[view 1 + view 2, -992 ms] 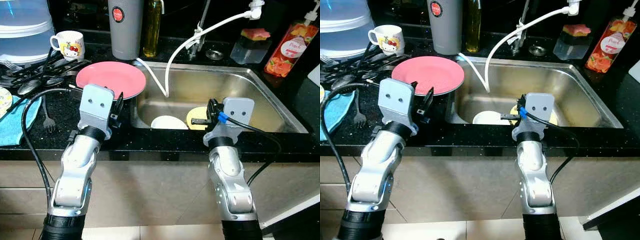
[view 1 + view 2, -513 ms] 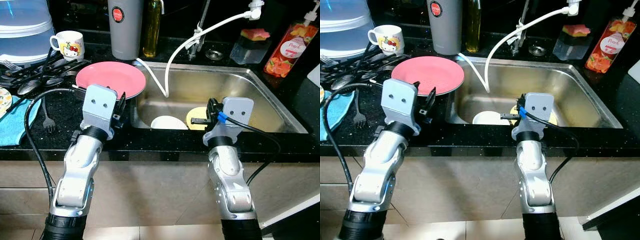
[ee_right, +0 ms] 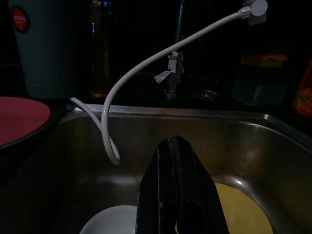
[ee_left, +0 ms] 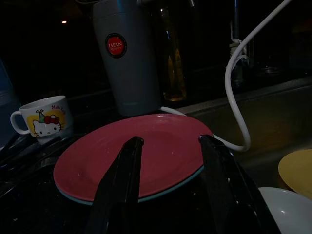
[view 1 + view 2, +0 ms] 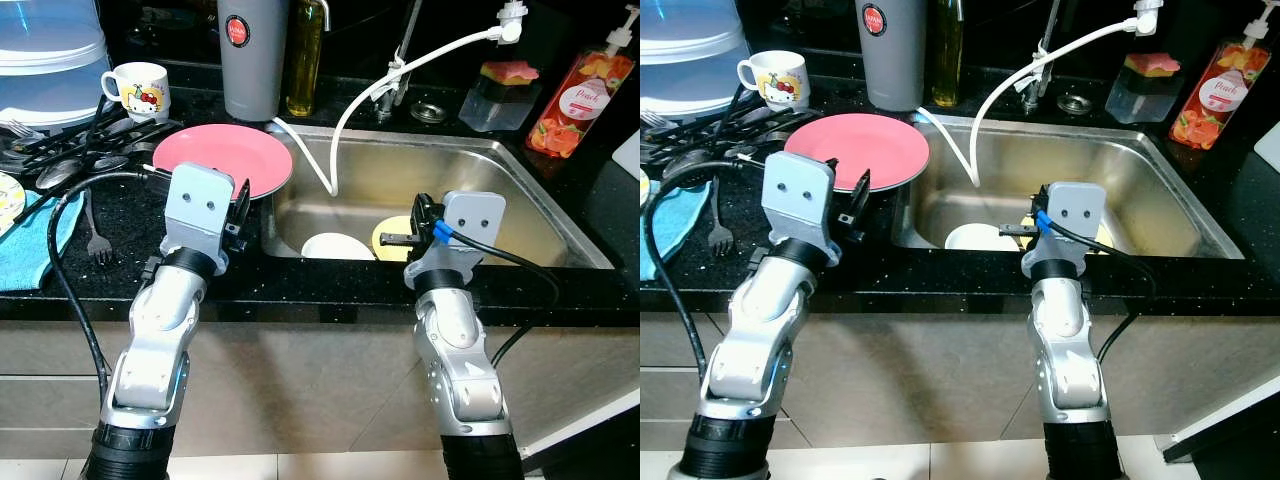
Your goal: Kitchen organization
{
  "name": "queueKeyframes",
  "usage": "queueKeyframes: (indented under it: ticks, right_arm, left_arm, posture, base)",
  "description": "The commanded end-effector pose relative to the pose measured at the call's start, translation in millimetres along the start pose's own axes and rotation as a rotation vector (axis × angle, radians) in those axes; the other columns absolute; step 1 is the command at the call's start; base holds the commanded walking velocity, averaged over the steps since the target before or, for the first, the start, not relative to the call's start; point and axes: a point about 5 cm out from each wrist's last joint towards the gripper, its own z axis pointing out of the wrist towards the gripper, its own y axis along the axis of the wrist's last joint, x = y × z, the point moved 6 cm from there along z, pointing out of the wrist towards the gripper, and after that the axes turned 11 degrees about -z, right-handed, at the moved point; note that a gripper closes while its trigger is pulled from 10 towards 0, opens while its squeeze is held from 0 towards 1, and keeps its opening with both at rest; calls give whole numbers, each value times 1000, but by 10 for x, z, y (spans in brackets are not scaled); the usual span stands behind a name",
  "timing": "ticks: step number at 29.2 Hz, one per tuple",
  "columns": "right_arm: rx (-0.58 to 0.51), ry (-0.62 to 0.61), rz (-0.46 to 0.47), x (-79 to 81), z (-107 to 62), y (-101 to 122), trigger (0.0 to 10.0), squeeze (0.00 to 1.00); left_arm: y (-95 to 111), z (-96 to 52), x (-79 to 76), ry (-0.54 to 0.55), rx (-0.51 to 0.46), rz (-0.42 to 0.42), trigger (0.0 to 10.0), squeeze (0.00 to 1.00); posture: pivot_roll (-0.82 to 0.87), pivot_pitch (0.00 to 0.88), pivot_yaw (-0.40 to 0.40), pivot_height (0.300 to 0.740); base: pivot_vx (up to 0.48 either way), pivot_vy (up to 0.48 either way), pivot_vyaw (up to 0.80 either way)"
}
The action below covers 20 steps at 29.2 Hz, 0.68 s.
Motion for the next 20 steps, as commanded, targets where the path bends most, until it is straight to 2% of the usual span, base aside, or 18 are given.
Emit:
queueKeyframes:
  ticks: [1,20]
  right_arm:
    - [8,-8,-10,-33,-1,-33,10000,0]
    - [13,-6,-5,-30,-5,-34,10000,0]
  left_arm:
    - [-71,10,-52,-12,29,-11,10000,0]
    - [-80,2,-55,-4,38,-3,10000,0]
  posture:
    - [213,30,-94,740]
    - [213,47,-101,740]
  base:
    - [0,0,0]
    - [0,0,0]
